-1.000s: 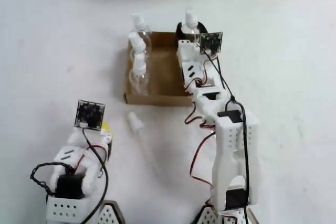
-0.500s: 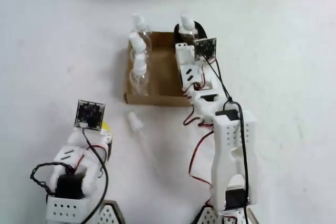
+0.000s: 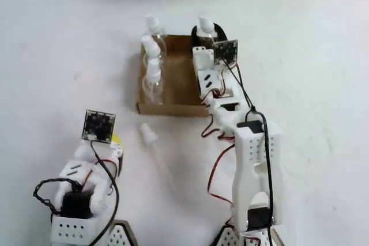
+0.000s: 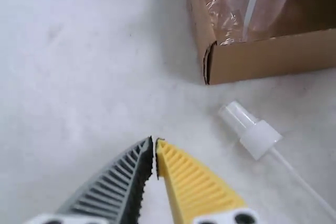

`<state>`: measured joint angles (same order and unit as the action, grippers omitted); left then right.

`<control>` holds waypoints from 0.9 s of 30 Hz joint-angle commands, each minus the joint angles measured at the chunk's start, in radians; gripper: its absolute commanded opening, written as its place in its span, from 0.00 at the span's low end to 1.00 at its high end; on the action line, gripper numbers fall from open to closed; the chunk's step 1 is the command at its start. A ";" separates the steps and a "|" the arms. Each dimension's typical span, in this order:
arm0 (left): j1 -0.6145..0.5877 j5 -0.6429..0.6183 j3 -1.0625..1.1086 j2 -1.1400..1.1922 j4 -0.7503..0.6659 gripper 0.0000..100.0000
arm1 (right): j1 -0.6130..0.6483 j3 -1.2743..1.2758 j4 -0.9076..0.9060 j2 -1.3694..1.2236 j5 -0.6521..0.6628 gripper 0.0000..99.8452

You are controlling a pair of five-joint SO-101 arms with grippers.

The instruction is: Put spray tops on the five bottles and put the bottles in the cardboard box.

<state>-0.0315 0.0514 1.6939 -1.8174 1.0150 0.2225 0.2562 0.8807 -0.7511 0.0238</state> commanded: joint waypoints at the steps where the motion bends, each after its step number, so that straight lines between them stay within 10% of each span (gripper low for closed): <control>1: -0.012 0.009 0.000 -0.010 -0.017 0.02 | 0.002 0.014 -0.085 0.065 -0.068 0.16; 27: -0.012 0.009 0.000 -0.010 -0.017 0.02 | 0.038 0.074 -0.096 0.082 0.046 0.30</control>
<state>-0.0315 0.0514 1.6939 -1.8174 1.0150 0.2578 0.3268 0.7948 -0.7081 0.0575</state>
